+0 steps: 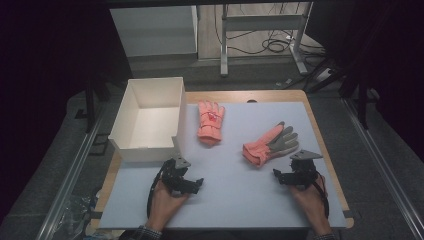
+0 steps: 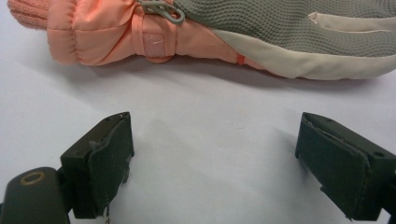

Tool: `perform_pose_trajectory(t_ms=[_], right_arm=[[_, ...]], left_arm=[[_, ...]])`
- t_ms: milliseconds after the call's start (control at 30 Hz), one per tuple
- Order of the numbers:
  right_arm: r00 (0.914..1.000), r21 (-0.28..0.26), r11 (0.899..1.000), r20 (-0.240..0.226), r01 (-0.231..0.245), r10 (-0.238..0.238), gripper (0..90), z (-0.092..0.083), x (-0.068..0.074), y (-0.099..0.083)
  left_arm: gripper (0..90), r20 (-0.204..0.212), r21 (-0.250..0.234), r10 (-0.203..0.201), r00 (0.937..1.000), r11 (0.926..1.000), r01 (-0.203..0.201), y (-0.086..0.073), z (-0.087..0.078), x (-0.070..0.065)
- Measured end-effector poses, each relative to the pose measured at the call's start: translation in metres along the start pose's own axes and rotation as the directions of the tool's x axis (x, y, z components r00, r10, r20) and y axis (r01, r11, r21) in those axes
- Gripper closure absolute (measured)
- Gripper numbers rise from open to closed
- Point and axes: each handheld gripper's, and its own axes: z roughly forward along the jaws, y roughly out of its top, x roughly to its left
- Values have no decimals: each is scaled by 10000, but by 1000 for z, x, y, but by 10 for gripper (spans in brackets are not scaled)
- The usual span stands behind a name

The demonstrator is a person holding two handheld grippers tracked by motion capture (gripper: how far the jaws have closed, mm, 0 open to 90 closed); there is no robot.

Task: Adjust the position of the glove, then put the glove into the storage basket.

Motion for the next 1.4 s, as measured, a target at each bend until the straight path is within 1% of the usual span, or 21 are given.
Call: perform_pose_trajectory(t_ms=[567,700,833,900,1000,1100,1200,1233,1333,1400], right_arm=[[10000,51,10000,-7,-4,4,117,0,0,1],[10000,35,10000,38,-24,24,138,-1,1,1],[9999,82,9999,47,107,-108,156,-4,4,2],[9999,46,10000,61,85,-85,157,-7,5,3],[9999,-43,9999,-70,-97,97,157,-11,3,6],[9994,-116,9996,-242,-251,249,194,-18,1,10],[9995,-241,9995,-245,-219,213,239,-25,-2,17],[9993,-281,9992,-271,-280,272,248,-27,-4,20],[9987,-335,9986,-289,-417,408,289,-28,-9,29],[9978,-356,9979,-378,-550,536,320,-25,-13,35]], left_arm=[[8,4,4,-2,10000,10000,2,0,0,0],[9,0,6,3,10000,10000,-3,0,0,0],[9,0,5,0,10000,10000,0,0,0,0],[9,1,6,1,10000,10000,-1,0,0,0],[9,0,8,5,10000,10000,-5,0,0,0],[8,0,7,3,10000,10000,-3,0,0,0],[8,0,8,1,10000,10000,-1,0,0,0],[9,1,8,0,10000,10000,0,0,0,0],[8,2,9,-3,10000,10000,3,0,0,0],[9,2,11,-2,10000,10000,2,0,0,0]])
